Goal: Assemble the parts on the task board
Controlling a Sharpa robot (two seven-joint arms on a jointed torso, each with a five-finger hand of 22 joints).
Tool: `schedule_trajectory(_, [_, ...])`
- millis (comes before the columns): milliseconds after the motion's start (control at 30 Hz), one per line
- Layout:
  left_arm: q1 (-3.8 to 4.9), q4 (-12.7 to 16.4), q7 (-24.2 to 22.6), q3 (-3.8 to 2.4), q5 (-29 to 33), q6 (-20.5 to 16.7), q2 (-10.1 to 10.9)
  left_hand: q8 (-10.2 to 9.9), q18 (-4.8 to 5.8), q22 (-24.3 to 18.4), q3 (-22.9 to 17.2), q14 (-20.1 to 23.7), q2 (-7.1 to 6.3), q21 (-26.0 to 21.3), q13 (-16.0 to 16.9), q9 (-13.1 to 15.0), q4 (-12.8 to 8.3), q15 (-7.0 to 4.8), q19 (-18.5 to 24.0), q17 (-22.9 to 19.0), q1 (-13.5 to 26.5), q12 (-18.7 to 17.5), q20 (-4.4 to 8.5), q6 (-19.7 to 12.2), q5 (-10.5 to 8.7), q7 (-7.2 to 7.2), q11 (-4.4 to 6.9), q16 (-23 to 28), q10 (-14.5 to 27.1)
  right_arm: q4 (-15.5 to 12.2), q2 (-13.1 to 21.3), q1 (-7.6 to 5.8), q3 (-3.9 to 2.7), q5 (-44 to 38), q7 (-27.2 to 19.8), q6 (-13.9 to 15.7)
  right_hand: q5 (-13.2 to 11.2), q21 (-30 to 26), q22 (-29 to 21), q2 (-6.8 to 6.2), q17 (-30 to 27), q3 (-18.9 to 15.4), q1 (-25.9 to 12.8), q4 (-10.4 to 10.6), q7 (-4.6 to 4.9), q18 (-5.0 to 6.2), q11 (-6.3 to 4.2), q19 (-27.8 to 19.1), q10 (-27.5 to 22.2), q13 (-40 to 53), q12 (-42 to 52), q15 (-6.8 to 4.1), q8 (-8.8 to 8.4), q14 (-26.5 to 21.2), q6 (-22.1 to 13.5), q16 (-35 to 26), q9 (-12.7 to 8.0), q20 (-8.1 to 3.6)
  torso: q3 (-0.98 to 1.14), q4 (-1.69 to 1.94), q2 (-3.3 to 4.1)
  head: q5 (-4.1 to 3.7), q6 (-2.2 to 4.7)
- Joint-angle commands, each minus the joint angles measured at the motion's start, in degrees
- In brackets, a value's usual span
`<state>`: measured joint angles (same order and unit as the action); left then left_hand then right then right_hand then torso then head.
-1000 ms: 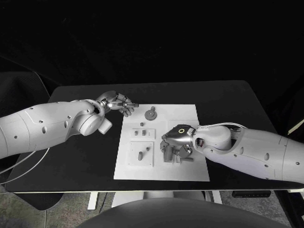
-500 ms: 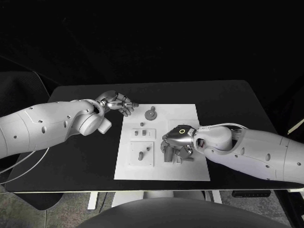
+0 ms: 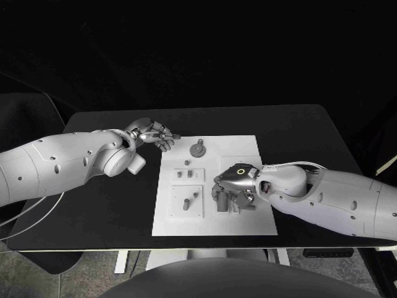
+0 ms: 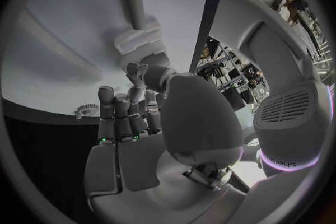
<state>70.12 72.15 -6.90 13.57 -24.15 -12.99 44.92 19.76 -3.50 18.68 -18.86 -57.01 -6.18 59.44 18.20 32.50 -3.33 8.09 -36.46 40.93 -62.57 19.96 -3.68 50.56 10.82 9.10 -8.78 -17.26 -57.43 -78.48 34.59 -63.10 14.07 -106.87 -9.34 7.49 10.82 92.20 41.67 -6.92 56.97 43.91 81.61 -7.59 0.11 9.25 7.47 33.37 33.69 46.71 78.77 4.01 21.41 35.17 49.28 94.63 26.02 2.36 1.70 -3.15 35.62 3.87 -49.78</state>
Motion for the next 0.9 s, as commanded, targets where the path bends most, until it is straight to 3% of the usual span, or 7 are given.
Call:
schedule_trajectory(33, [0.09, 0.1, -0.3, -0.04, -0.2, 0.1, 0.0, 0.1, -0.87, 0.1, 0.2, -0.1, 0.27, -0.2, -0.1, 0.0, 0.2, -0.01, 0.0, -0.1, 0.5, -0.3, 0.15, 0.5, -0.11, -0.04, -0.02, 0.1, 0.3, 0.1, 0.1, 0.00, 0.02, 1.5, -0.8, 0.5, 0.2, 0.3, 0.0, 0.56, -0.1, 0.4, 0.1, 0.0, 3.95, -0.83, 0.11, 0.1, 0.0, -0.1, 0.2, -0.03, 1.23, -0.2, 4.0, 1.2, 1.4, -0.13, -0.02, 0.04, 0.01, -0.04, 0.01])
schedule_trajectory(267, [0.09, 0.1, -0.3, -0.04, -0.2, 0.1, -0.1, 0.1, -0.86, 0.1, 0.2, -0.1, 0.28, -0.2, -0.1, 0.0, 0.2, -0.01, 0.0, -0.1, 0.5, -0.3, 0.15, 0.5, -0.11, -0.03, -0.02, 0.1, 0.3, 0.2, 0.1, 0.00, 0.01, 2.7, -1.0, 0.2, 0.2, 0.3, 0.0, 0.70, -0.1, 0.6, 0.1, 0.1, 4.00, -0.84, 0.12, 0.1, 0.0, -0.1, 0.2, -0.02, 1.20, -0.2, 4.0, 1.2, 1.4, -0.14, -0.04, 0.01, 0.02, 0.03, -0.11])
schedule_trajectory(567, [0.09, 0.0, -0.2, -0.04, -0.2, 0.1, -0.1, 0.0, -0.86, 0.1, 0.2, -0.1, 0.29, -0.2, -0.1, 0.0, 0.3, -0.01, 0.0, -0.1, 0.5, -0.4, 0.15, 0.5, -0.12, -0.03, -0.02, 0.1, 0.3, 0.9, -0.1, 0.00, 0.01, 6.1, -1.2, -3.2, 0.0, 0.4, 0.0, -0.07, -0.1, 1.1, -0.7, 0.0, 3.83, -0.91, 0.21, -0.1, 0.0, -0.3, 0.2, 0.04, 0.60, -0.3, 3.1, 1.3, 1.2, -0.15, -0.06, 0.00, 0.01, 0.01, -0.21])
schedule_trajectory(900, [0.09, 0.0, -0.2, -0.04, -0.2, 0.2, -0.1, 0.0, -0.86, 0.1, 0.2, -0.1, 0.30, -0.2, -0.1, 0.0, 0.3, -0.01, 0.0, -0.1, 0.5, -0.4, 0.15, 0.5, -0.12, -0.03, -0.02, 0.1, 0.3, 2.6, -0.2, -0.01, 0.01, 12.9, -1.8, -5.9, 0.1, 0.5, 0.0, 0.74, -0.2, 1.8, -1.2, 0.2, 4.11, -0.97, 0.18, -0.1, 0.0, -0.5, 0.2, 0.05, 0.41, -0.4, 2.9, 1.3, 1.1, -0.13, -0.05, 0.02, 0.03, 0.00, -0.22])
